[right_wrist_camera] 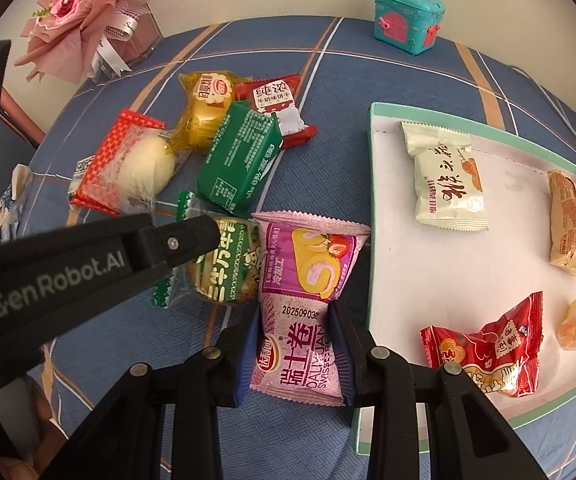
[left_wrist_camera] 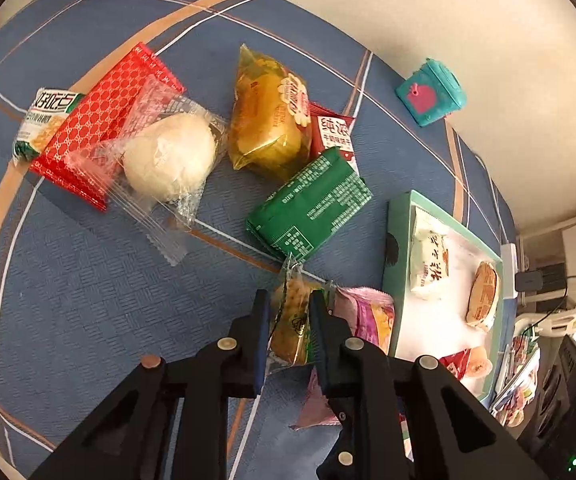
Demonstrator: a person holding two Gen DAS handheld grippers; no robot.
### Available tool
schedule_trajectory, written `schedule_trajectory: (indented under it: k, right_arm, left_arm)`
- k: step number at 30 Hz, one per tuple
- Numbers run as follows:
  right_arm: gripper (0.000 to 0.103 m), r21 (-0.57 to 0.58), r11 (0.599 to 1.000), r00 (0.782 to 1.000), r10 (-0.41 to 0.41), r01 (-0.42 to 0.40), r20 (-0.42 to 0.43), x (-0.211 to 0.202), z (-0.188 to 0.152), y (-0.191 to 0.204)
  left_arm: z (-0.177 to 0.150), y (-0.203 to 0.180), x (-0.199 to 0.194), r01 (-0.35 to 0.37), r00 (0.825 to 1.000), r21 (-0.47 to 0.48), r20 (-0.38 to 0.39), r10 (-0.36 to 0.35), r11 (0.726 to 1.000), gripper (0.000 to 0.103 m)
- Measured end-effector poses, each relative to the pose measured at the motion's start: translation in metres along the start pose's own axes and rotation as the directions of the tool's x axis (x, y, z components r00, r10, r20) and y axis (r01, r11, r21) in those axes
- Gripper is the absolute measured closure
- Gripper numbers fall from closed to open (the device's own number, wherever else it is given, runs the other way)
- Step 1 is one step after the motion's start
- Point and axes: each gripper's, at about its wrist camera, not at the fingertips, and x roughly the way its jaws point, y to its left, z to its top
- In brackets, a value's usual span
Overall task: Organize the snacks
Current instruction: 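Lift the cookie packet and swiss roll and carry both over the tray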
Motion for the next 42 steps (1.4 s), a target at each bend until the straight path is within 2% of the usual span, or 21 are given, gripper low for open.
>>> schedule_trajectory:
  k: [5,9,11,13,16,17,22,25,26,31,36,39,42]
  right_arm:
    - [0.067,0.01,1.0,1.0,0.01,-0.01,-0.01,0.009,0.0,0.003]
    - [0.067,0.012,1.0,1.0,0.015,-0.014,-0.011,0.016,0.0,-0.002]
    - [0.067,0.012,1.0,1.0,0.015,-0.014,-0.011,0.019,0.001,-0.003]
    - [0.067,0.012,1.0,1.0,0.017,-0.017,-0.01,0.017,0.002,-0.004]
    - [0.067,0.014,1.0,1.0,0.015,-0.015,-0.01,0.014,0.003,-0.004]
    - [0.068,0.016,1.0,1.0,0.013,-0.013,-0.011,0.014,0.003,-0.004]
    - [0.068,0.018,1.0,1.0,0.025,-0.025,0.016,0.0,0.006,-0.003]
    - [0.068,0.018,1.0,0.999,0.018,-0.018,0.048,-0.012,0.008,-0.004]
    - [0.068,0.024,1.0,0.998,0.015,-0.016,0.056,-0.015,0.009,-0.006]
    - [0.068,0.064,0.998,0.997,-0.008,0.003,0.074,-0.026,0.011,-0.018]
    - [0.068,0.104,0.995,0.997,-0.01,0.003,0.07,-0.027,0.012,-0.032]
    - [0.068,0.118,0.993,0.998,-0.008,0.001,0.063,-0.025,0.012,-0.035]
    - [0.068,0.126,0.992,0.998,-0.005,-0.004,0.064,-0.025,0.011,-0.038]
  left_arm:
    - [0.0,0.021,0.007,0.062,0.998,-0.11,-0.012,-0.064,0.992,0.078]
    - [-0.002,0.036,0.015,0.074,0.996,-0.191,-0.041,-0.084,0.979,0.073]
    - [-0.002,0.033,0.014,0.029,0.999,-0.156,-0.041,-0.036,0.987,0.066]
    - [-0.002,0.026,0.009,-0.051,0.999,-0.089,-0.022,0.049,0.995,0.066]
    - [-0.001,0.022,-0.001,-0.177,0.984,-0.03,0.026,0.178,0.984,0.066]
    - [0.0,0.024,-0.003,-0.188,0.981,-0.04,0.03,0.189,0.981,0.066]
    - [0.001,0.028,-0.013,-0.168,0.984,-0.055,0.044,0.17,0.984,0.066]
    - [0.001,0.016,-0.016,-0.123,0.992,-0.011,0.041,0.123,0.992,0.057]
    - [0.001,0.013,-0.016,-0.119,0.992,0.002,0.04,0.119,0.993,0.053]
    - [-0.002,-0.007,-0.002,-0.106,0.994,0.081,-0.014,0.108,0.991,0.044]
    - [-0.007,-0.011,0.009,-0.178,0.983,0.138,-0.022,0.182,0.974,0.043]
    - [-0.01,-0.012,0.011,-0.194,0.98,0.156,-0.016,0.199,0.969,0.043]
    - [-0.01,-0.014,0.008,-0.191,0.981,0.146,-0.006,0.194,0.971,0.05]
